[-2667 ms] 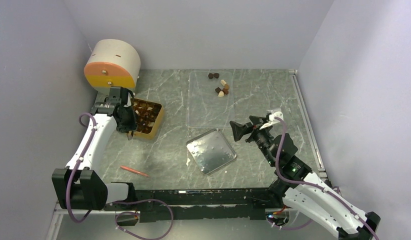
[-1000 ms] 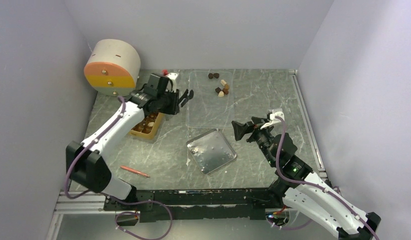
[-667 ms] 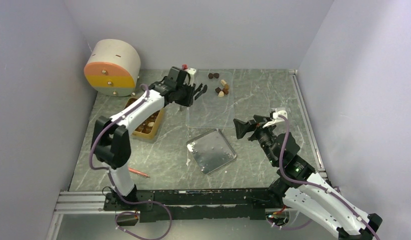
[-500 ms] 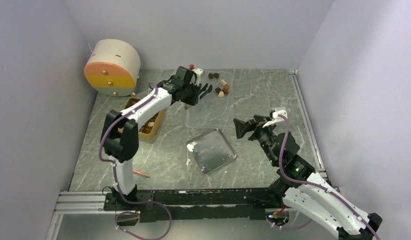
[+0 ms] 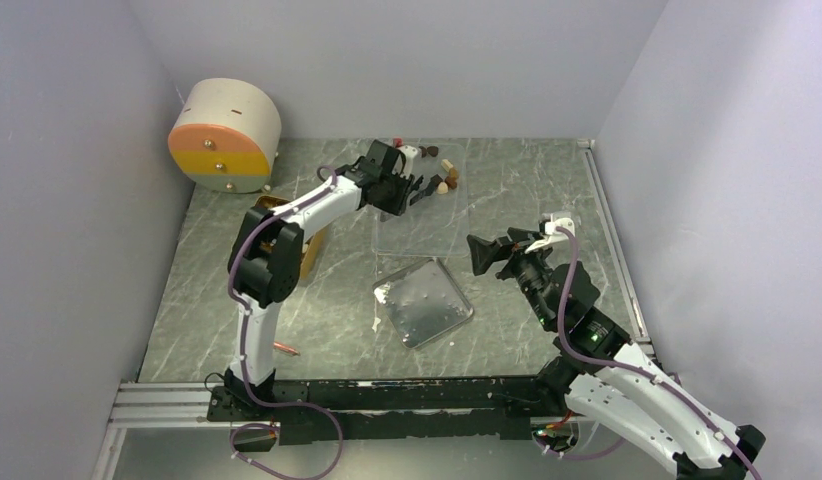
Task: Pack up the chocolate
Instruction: Pick up the fake chocolate from the plate, then place the fake chocolate in the packing box.
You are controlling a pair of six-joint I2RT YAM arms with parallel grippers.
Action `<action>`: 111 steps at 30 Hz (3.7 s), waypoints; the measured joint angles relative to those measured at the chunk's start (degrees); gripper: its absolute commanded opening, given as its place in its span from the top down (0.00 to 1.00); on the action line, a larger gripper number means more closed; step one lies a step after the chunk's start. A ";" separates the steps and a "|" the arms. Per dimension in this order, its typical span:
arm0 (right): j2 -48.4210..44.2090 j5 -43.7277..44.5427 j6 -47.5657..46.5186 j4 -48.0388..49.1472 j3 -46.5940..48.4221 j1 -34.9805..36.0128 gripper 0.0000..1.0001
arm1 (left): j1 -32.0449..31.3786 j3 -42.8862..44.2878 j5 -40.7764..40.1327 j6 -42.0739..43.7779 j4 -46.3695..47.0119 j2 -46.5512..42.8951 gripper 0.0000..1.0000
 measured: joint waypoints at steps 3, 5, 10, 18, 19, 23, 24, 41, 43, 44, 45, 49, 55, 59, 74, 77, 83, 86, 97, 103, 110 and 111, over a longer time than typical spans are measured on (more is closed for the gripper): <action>-0.13 0.00 -0.22 0.00 0.00 0.00 0.00 | -0.15 0.39 -0.04 0.04 -0.11 0.85 0.62; -0.13 0.02 -0.44 0.00 0.00 0.00 0.00 | -0.24 1.18 -0.09 0.09 0.04 1.53 0.62; -0.11 0.15 -1.05 -0.02 0.00 0.00 0.00 | -0.33 3.30 -0.11 0.17 0.59 3.32 0.62; 0.07 0.22 -1.53 0.00 0.00 0.00 0.00 | -0.83 7.32 -0.04 1.11 0.72 6.58 0.61; 0.11 0.22 -1.62 0.02 0.00 0.00 0.00 | -0.92 7.72 -0.07 1.22 0.74 6.80 0.61; 0.26 0.22 -1.99 0.07 0.00 0.00 0.00 | -1.27 8.90 -0.17 1.29 0.50 7.54 0.61; 0.26 0.22 -2.10 0.09 0.00 0.00 0.00 | -1.36 9.42 -0.26 1.29 0.57 7.89 0.61; 0.52 0.48 -3.56 1.11 -0.07 0.00 0.00 | -1.64 13.84 -1.49 1.25 -0.17 12.02 0.69; 0.50 0.48 -3.56 1.16 -0.09 0.00 0.00 | -1.68 13.84 -1.64 1.22 -0.35 12.02 0.70; 0.48 0.48 -3.56 1.16 -0.11 0.00 0.00 | -1.68 13.81 -1.68 1.20 -0.35 12.02 0.71; 0.48 0.48 -3.56 1.18 -0.13 0.00 0.00 | -1.73 13.77 -1.84 1.18 -0.33 11.98 0.71; 0.46 0.46 -3.50 1.62 -0.28 0.00 0.00 | -1.77 11.78 -2.71 0.72 -0.35 10.34 0.73; 0.17 0.48 -2.78 1.99 -0.72 0.00 0.00 | -1.79 9.03 -4.63 -0.87 -1.77 5.57 0.73; -0.26 0.46 -1.99 1.99 -1.05 0.00 0.00 | -1.79 8.48 -5.92 -2.25 -3.61 1.73 0.73; 1.62 2.14 3.63 -0.31 -1.25 0.00 0.00 | -1.22 -0.61 -11.13 -6.84 -12.11 -16.31 0.72; 2.19 2.10 3.82 -1.31 -1.25 0.00 0.00 | -0.46 -4.17 -12.35 -8.02 -14.29 -19.89 0.72; 1.05 2.12 3.74 -2.10 -1.27 0.00 0.00 | 2.16 -11.65 -16.20 -9.77 -19.12 -28.15 0.72; 0.37 2.10 3.67 -1.95 -1.44 0.00 0.00 | 4.57 -15.04 -17.40 -10.80 -21.44 -32.52 0.72; 0.50 1.90 2.56 -1.64 -1.99 0.00 0.00 | 19.45 -24.04 -18.08 -13.94 -29.22 -44.52 0.72; 1.40 1.51 1.33 -0.17 -1.99 0.00 0.00 | 24.24 -27.43 -17.64 -14.23 -30.80 -46.66 0.72; 1.64 1.38 0.90 0.04 -1.99 0.00 0.00 | 28.70 -28.35 -17.40 -14.14 -32.04 -47.08 0.72; 1.51 1.38 0.90 0.20 -1.99 0.00 0.00 | 28.96 -28.37 -17.40 -14.12 -32.04 -47.17 0.72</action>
